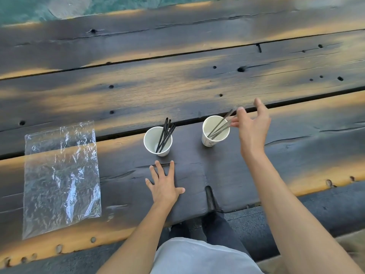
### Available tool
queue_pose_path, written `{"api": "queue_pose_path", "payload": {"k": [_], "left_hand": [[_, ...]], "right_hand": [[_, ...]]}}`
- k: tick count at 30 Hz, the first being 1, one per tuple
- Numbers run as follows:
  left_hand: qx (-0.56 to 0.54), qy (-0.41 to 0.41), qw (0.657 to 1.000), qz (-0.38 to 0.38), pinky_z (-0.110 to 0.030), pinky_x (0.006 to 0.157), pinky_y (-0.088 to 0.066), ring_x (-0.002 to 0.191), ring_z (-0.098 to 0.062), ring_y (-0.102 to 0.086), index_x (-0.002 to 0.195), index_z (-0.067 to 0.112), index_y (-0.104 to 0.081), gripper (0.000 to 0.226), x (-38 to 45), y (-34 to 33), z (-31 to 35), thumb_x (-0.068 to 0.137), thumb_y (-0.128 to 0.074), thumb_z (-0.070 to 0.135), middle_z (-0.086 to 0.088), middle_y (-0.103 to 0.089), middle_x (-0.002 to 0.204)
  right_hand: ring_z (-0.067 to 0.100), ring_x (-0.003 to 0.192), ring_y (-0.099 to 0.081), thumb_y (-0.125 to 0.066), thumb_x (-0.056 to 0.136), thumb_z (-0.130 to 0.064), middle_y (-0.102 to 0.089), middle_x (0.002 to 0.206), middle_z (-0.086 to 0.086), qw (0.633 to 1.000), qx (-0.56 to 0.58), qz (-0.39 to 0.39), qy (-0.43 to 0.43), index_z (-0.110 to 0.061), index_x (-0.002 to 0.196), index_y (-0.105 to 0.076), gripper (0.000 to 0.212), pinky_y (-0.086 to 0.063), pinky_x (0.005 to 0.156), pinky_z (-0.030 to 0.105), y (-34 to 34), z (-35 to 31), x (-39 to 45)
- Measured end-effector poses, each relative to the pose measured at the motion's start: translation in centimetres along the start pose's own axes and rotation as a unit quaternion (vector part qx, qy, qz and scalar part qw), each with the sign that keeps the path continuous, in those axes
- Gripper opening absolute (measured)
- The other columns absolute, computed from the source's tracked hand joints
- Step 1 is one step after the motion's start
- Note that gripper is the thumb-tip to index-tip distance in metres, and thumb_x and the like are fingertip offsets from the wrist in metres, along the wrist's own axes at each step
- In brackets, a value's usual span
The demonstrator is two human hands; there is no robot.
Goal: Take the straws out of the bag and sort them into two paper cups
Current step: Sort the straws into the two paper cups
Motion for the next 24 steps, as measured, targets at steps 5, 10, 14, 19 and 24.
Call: {"api": "queue_pose_path", "payload": {"k": [5,10,14,19,24], "left_hand": [[-0.116,-0.033,0.989,0.083,-0.048,0.121,-0.02,0.154,-0.031,-0.006,0.151,0.02,-0.035,0.065,-1.2,1.4,-3.2,0.093,-0.064,0.023,-0.013,-0.009,0.167],[-0.193,0.098,0.95,0.225,-0.05,0.115,-0.03,0.145,-0.035,-0.028,0.138,0.009,-0.051,0.045,-4.2,3.6,-11.8,0.093,-0.057,0.009,-0.017,-0.034,0.157],[-0.158,0.206,0.935,0.242,-0.058,0.108,-0.034,0.142,-0.04,-0.031,0.143,0.011,-0.046,0.052,-5.6,3.9,-19.1,0.092,-0.057,0.011,-0.019,-0.033,0.157],[-0.186,0.289,0.93,0.131,-0.057,0.111,-0.031,0.145,-0.041,-0.022,0.152,0.022,-0.034,0.057,-6.3,1.5,-23.8,0.099,-0.048,0.033,-0.014,-0.021,0.163],[-0.204,0.194,0.953,0.114,-0.05,0.109,-0.037,0.141,-0.034,-0.03,0.153,0.026,-0.033,0.053,-7.3,-0.1,-19.4,0.103,-0.038,0.041,-0.009,-0.026,0.161]], "right_hand": [[0.016,0.061,-0.063,-0.053,0.092,-0.011,-0.062,0.111,-0.003,0.997,-0.004,-0.069,0.045,-0.017,0.112,-0.061,0.022,-0.053,0.058,0.028,-2.5,-2.9,-4.6],[0.012,0.054,-0.057,-0.053,0.091,-0.006,-0.066,0.081,0.0,0.968,-0.045,-0.245,0.002,-0.025,0.089,-0.064,0.022,-0.051,0.054,0.03,-7.0,0.2,-11.8],[0.014,0.054,-0.058,-0.053,0.088,-0.004,-0.067,0.08,0.008,0.915,-0.127,-0.376,-0.072,-0.017,0.09,-0.066,0.018,-0.052,0.053,0.032,-9.4,5.3,-17.0],[0.014,0.06,-0.062,-0.048,0.091,-0.005,-0.067,0.084,0.003,0.845,-0.225,-0.472,-0.111,-0.014,0.097,-0.064,0.019,-0.053,0.059,0.029,-11.0,10.0,-20.9],[0.016,0.074,-0.063,-0.048,0.096,-0.011,-0.066,0.101,0.007,0.817,-0.297,-0.474,-0.138,-0.013,0.114,-0.061,0.022,-0.051,0.072,0.032,-11.4,13.7,-21.8]]}}
Point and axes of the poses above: each hand's wrist, its own x-axis towards the middle knuckle, its own y-axis out of the back of the hand, z = x × y, the point moved 4 cm from there along x, towards the middle knuckle
